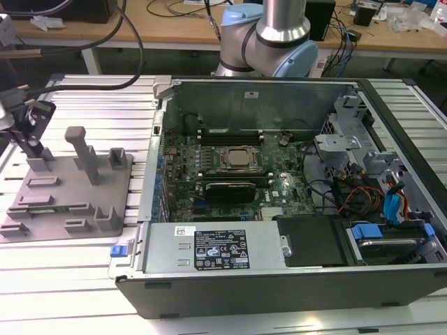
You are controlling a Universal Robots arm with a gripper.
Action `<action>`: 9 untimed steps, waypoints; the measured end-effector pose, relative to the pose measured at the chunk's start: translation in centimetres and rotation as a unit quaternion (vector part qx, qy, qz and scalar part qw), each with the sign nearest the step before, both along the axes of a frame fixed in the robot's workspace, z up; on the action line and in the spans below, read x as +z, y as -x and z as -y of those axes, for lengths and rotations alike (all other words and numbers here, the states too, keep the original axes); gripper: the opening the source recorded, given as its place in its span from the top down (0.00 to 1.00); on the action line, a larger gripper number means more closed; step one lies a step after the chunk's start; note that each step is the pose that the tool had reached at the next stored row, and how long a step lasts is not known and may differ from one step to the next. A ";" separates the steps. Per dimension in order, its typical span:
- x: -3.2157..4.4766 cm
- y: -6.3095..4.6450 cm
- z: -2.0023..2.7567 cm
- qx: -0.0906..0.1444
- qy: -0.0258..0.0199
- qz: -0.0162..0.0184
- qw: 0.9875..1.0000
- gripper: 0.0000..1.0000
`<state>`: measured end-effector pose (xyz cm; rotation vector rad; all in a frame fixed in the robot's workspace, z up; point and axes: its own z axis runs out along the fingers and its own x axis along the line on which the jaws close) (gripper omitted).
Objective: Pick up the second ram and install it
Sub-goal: 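Pick up the second ram and move it above second insertion slot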
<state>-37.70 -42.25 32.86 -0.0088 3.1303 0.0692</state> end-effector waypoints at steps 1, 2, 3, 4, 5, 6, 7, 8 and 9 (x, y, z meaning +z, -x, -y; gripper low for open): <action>0.00 0.0 0.00 0.013 0.000 0.000 1.000 0.92; 0.00 0.0 0.00 0.022 0.000 0.000 1.000 0.92; -0.01 0.0 0.00 0.037 0.000 0.000 0.999 0.92; -0.01 0.0 0.00 0.051 0.000 0.000 0.999 0.92; -0.02 0.0 0.00 0.061 0.000 0.000 0.998 0.92; -0.03 0.0 0.00 0.093 0.000 0.000 0.996 0.92; -0.04 0.0 0.00 0.110 0.000 0.000 0.994 0.92; -0.05 0.0 0.00 0.119 0.000 0.000 0.993 0.92; -0.06 0.0 0.00 0.135 0.000 0.000 0.991 0.92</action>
